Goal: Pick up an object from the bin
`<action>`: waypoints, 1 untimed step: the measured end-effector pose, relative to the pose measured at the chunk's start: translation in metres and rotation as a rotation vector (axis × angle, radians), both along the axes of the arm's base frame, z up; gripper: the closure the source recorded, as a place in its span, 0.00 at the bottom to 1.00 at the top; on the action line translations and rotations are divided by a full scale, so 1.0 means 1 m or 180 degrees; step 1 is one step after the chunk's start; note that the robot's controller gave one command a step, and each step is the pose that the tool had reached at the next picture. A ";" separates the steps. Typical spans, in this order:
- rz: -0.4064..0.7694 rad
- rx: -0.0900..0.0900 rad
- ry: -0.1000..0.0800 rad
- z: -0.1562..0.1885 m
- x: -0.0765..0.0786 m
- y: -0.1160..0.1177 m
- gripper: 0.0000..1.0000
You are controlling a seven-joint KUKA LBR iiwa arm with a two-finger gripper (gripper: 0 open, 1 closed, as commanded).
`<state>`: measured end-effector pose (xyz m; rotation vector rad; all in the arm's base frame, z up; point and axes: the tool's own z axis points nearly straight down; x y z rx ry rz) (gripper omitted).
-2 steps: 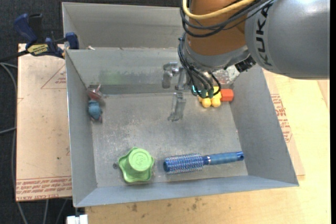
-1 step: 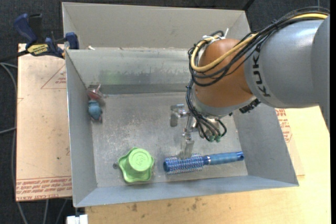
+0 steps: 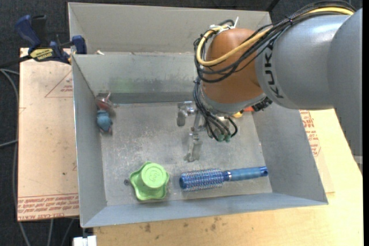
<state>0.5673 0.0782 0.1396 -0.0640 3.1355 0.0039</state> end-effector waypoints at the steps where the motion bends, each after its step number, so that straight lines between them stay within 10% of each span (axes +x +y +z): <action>1: -0.0079 -0.0008 0.0038 -0.009 -0.059 -0.022 0.00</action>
Offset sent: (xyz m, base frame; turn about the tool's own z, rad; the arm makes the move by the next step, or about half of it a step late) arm -0.0562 -0.0217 -0.0081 0.0228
